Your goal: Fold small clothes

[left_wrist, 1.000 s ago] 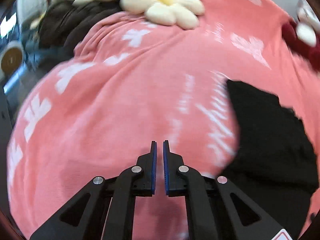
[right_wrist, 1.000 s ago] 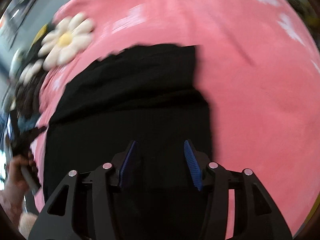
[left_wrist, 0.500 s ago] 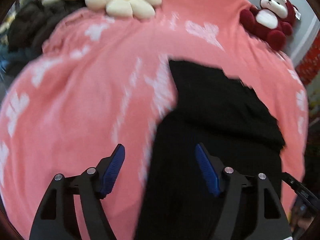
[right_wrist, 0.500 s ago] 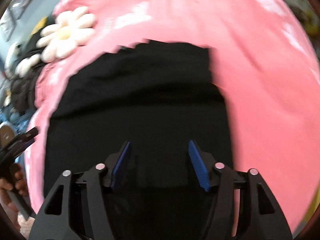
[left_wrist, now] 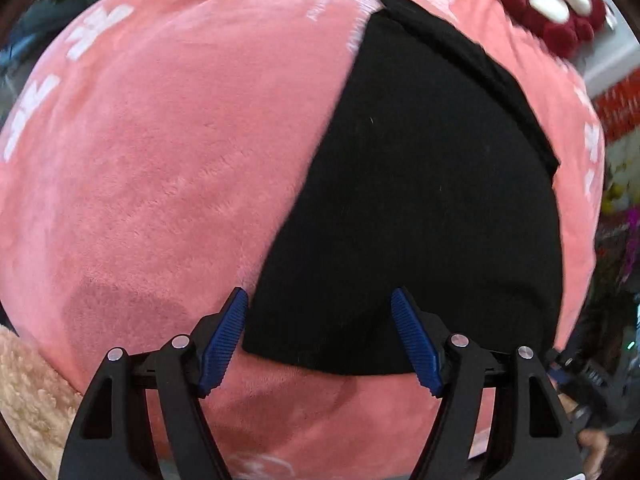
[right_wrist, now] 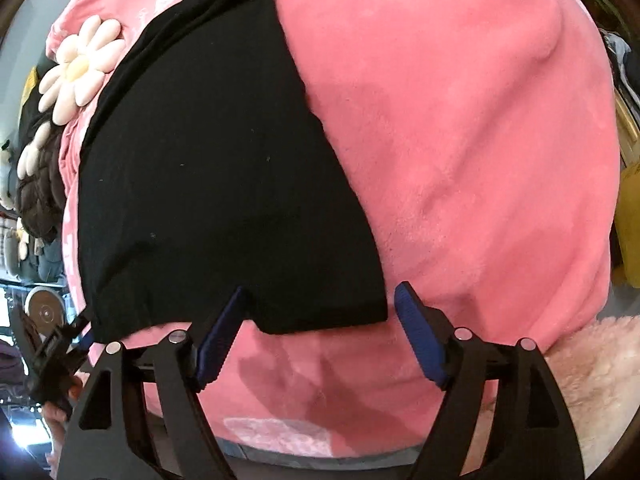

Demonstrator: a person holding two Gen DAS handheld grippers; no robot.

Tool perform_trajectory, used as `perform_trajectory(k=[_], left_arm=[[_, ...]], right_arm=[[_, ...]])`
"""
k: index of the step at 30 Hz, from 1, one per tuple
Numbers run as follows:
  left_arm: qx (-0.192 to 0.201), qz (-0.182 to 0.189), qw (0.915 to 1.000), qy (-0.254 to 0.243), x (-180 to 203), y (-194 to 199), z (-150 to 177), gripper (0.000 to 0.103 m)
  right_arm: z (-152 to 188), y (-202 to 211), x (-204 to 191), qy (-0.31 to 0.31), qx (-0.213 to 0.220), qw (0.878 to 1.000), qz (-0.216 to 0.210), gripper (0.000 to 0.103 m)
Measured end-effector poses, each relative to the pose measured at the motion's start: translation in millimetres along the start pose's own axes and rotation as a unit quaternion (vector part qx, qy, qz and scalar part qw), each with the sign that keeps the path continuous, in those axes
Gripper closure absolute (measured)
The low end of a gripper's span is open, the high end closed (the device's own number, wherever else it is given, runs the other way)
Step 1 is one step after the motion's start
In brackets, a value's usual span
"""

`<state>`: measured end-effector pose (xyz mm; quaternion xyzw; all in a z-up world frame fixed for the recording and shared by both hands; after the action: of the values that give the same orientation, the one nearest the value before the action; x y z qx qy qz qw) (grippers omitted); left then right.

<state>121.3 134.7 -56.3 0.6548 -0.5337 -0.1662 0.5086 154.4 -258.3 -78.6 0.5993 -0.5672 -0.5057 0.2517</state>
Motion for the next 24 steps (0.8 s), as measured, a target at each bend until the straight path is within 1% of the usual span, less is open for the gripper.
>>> perform_trajectory(k=[2,4,5,6,7,8,9,10,12,13,16,18,21,24], left_arm=[[0.006,-0.002,1.0000,0.000,3,-3,0,0.030],[0.010,0.007,0.9999,0.003,4,-4,0,0.031],[0.009,0.008,0.9999,-0.002,5,-4,0,0.032],[0.009,0.011,0.9999,-0.004,4,-3,-1,0.044],[0.004,0.026,0.9996,0.004,4,0,0,0.068],[-0.005,0.048,0.9987,0.014,4,0,1,0.098],[-0.027,0.089,0.9949,0.039,4,-2,5,0.097],[-0.030,0.097,0.9937,0.048,4,-3,7,0.097],[-0.020,0.091,0.9951,0.033,10,4,8,0.098],[-0.014,0.092,0.9951,0.034,12,9,7,0.098],[0.004,0.106,0.9923,0.064,9,37,-2,0.098],[0.012,0.114,0.9917,0.060,8,55,-6,0.098],[0.012,0.121,0.9916,0.044,9,81,-9,0.098],[0.001,0.124,0.9918,0.033,10,104,-1,0.098]], right_arm=[[-4,-2,4,-0.018,0.010,1.000,-0.011,0.027],[-9,-5,6,-0.021,0.024,0.999,-0.014,0.028],[-10,-5,3,-0.009,0.029,0.999,-0.011,0.039],[-10,-4,1,0.002,0.033,0.999,-0.008,0.050],[-10,-4,-2,0.008,0.031,0.999,-0.020,0.079],[-8,-4,-2,-0.003,0.021,0.999,-0.046,0.094],[-7,-3,-3,-0.006,0.018,0.999,-0.051,0.094],[-6,2,-5,0.003,0.024,0.998,-0.050,0.095],[-7,13,-7,0.001,0.032,0.998,-0.058,0.095],[-10,26,-8,-0.002,0.044,0.997,-0.067,0.095],[-13,55,-13,-0.008,0.064,0.994,-0.088,0.096],[-16,73,-13,-0.006,0.073,0.992,-0.102,0.096],[-11,102,-13,0.001,0.078,0.990,-0.114,0.096],[2,115,-15,0.013,0.072,0.990,-0.116,0.096]])
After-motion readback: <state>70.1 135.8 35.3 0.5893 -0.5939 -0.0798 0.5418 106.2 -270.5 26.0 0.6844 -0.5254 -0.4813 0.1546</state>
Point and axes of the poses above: each gripper's, at about its wrist camera, not at the fingertips, and y roughly against the way its jaws point, x to its right, z to its underside, the point moved 3 cm from there along -y, roughly the way its jaws point, and after that the axes turned 10 degrees about x, right-handed, at the moved point
